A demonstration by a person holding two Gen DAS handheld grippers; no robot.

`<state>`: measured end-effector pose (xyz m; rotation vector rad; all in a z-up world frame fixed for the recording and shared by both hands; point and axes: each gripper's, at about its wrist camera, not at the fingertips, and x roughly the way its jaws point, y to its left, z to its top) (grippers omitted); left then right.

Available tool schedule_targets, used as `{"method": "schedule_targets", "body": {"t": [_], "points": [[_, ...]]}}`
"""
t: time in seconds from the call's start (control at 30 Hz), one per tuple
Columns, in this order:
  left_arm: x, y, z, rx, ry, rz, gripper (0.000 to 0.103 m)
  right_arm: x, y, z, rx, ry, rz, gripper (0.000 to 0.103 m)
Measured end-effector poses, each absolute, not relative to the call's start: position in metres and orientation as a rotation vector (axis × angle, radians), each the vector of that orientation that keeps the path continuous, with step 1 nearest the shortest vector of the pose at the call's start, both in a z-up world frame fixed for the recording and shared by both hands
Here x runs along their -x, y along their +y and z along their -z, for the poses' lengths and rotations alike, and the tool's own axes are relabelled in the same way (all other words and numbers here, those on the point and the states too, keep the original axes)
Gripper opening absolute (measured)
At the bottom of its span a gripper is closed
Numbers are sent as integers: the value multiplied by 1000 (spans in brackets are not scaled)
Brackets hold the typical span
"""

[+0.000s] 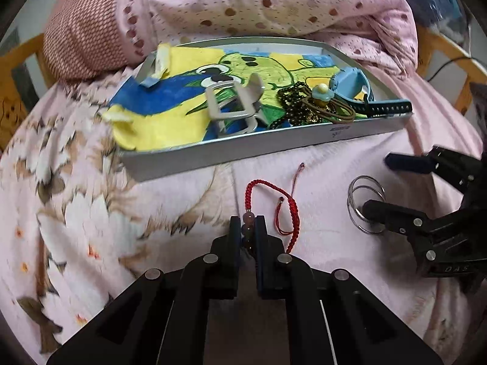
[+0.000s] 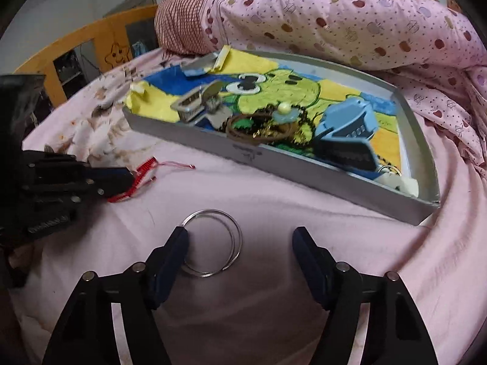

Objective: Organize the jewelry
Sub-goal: 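Grasp the red bead bracelet with the left gripper while the right gripper grasps the silver ring, then carry the red bracelet and silver ring over the tray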

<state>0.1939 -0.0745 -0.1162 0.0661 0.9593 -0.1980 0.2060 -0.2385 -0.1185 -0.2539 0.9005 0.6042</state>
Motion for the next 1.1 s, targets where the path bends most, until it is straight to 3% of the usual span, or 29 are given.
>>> {"method": "schedule_targets", "body": {"t": [0.5, 0.53, 0.57, 0.73, 0.83, 1.1], "points": [[-169, -60, 109, 48, 980, 185, 6, -189, -235, 118, 217, 936, -658, 68], [-167, -59, 109, 53, 981, 185, 6, -187, -235, 117, 215, 934, -661, 63], [-165, -59, 109, 57, 981, 186, 6, -185, -234, 117, 225, 932, -661, 51], [-163, -57, 109, 70, 991, 190, 6, -181, -229, 118, 245, 934, -659, 28], [-162, -57, 108, 73, 996, 191, 6, -180, -230, 118, 224, 943, -652, 9], [-144, -66, 89, -2, 894, 155, 5, -167, -229, 109, 236, 877, -608, 6]]}}
